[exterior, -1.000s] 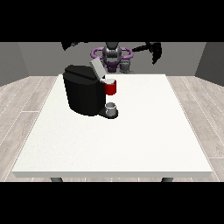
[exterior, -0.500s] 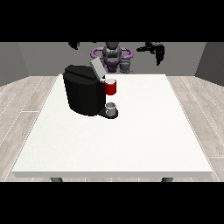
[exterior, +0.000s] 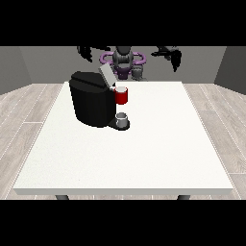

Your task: Insert the coffee pod into the coffee machine and close the lid

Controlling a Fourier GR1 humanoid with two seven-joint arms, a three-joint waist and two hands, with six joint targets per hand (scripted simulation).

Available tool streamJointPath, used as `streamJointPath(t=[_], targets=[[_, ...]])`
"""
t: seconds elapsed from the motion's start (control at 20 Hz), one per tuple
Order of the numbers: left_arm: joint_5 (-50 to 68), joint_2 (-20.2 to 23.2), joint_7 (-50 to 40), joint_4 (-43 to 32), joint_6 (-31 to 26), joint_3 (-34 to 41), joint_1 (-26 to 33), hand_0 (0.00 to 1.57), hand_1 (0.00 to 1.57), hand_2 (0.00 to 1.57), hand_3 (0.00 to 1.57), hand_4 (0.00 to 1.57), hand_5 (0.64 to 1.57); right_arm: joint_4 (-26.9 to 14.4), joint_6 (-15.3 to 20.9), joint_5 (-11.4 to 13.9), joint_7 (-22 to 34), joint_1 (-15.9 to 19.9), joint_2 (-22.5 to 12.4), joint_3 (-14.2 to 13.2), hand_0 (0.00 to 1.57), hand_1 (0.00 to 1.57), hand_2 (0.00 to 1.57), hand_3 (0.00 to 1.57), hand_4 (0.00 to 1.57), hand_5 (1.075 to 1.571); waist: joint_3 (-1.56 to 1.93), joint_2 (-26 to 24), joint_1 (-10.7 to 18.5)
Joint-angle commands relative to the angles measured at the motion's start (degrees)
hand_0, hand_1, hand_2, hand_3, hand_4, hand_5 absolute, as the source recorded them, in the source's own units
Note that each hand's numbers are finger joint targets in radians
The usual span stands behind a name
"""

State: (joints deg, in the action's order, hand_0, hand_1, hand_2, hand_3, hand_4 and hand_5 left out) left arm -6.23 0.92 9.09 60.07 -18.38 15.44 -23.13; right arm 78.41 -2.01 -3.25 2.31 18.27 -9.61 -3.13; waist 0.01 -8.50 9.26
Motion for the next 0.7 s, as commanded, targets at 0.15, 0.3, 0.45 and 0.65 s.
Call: streamJointPath(t=[0.15, 0.3, 0.45, 0.65], targets=[[5.0, 1.6, -2.5, 8.2, 0.8, -0.1, 2.0, 0.0, 0.0, 0.0, 0.0, 0.0, 1.571, -7.0, -1.4, -0.6, -6.5, 2.5, -0.5, -3.0, 0.0, 0.0, 0.0, 0.0, 0.0, 1.571, 0.01, 6.5, 0.1], [5.3, -0.3, -7.5, 13.7, 1.5, -3.3, 3.1, 0.0, 0.0, 0.0, 0.0, 0.0, 1.571, -11.8, -2.8, -1.1, -6.8, 6.7, -2.9, -5.4, 0.0, 0.0, 0.0, 0.0, 0.0, 1.571, 0.02, 7.4, 1.9], [3.4, -0.8, -5.4, 14.8, 5.7, -6.4, 6.1, 0.0, 0.0, 0.0, 0.0, 0.0, 1.571, -11.5, -0.7, -0.5, -2.3, 11.8, -1.1, -3.9, 0.0, 0.0, 0.0, 0.0, 0.0, 1.571, 0.0, 7.6, -0.5], [4.5, 1.2, -5.4, 16.3, 4.4, -4.8, 7.4, 0.0, 0.0, 0.0, 0.0, 0.0, 1.571, -13.6, 0.5, 3.2, -6.2, 10.1, 1.2, -1.0, 0.0, 0.0, 0.0, 0.0, 0.0, 1.571, 0.0, 9.3, -1.2]])
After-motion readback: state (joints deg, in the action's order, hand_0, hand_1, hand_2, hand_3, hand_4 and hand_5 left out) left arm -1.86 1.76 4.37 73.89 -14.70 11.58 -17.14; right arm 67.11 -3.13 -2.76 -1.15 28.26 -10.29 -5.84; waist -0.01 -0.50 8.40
